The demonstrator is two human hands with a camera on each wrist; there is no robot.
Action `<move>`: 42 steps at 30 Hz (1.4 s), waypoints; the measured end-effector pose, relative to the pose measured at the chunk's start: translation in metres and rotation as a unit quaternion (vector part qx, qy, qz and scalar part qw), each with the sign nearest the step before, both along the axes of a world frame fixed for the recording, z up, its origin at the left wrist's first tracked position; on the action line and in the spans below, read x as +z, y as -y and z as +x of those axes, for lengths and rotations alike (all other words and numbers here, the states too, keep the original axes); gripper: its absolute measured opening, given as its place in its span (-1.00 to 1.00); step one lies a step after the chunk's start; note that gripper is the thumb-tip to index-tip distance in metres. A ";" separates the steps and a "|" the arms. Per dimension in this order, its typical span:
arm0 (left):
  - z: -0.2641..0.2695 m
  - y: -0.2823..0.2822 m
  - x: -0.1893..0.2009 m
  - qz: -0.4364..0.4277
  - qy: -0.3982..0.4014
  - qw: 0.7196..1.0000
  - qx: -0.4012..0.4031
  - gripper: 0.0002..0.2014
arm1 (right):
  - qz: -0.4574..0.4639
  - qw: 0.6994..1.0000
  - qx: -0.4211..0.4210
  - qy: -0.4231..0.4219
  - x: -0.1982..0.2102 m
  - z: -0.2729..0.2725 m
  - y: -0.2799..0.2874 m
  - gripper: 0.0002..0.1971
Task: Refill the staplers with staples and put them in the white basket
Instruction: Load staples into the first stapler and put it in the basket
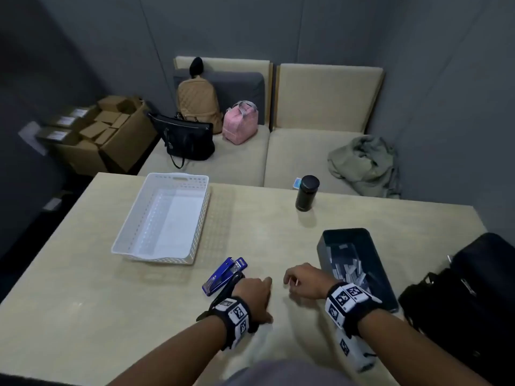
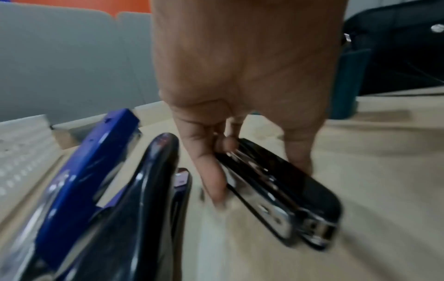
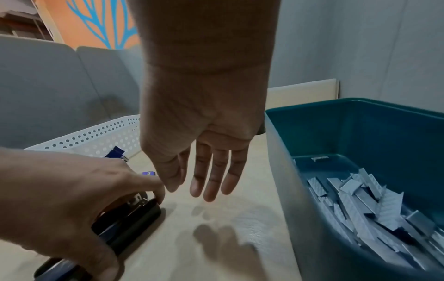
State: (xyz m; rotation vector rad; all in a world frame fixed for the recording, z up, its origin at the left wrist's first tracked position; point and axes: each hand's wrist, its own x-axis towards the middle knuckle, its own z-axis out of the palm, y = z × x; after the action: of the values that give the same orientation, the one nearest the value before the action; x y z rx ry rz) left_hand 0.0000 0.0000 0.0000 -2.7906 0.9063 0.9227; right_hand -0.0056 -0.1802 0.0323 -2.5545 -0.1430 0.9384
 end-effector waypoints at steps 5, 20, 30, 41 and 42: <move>-0.006 0.007 0.006 -0.098 -0.018 0.995 -0.010 -0.64 | -0.002 1.000 -0.019 -0.023 0.001 -0.002 0.006 -0.70; 0.004 0.003 0.024 -0.324 -0.095 0.941 -0.011 -0.61 | 0.059 0.998 -0.024 -0.005 -0.021 -0.032 0.008 -0.77; 0.006 -0.018 0.021 -0.367 -0.074 0.926 0.038 -0.71 | 0.012 0.999 -0.036 0.010 -0.029 -0.030 0.022 -0.79; -0.003 -0.055 -0.001 -0.346 -0.046 0.926 0.144 -0.80 | -0.053 0.998 -0.013 0.032 -0.047 -0.047 0.016 -0.74; -0.005 -0.059 -0.001 -0.287 -0.033 0.954 0.081 -0.87 | -0.057 0.997 -0.009 0.046 -0.049 -0.050 0.016 -0.74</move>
State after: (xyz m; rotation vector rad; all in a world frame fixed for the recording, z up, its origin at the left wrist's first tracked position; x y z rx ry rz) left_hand -0.0053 0.0594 -0.0013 -3.3837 1.1211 0.8914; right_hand -0.0551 -0.1959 -0.0168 -2.7016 -0.0957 0.8453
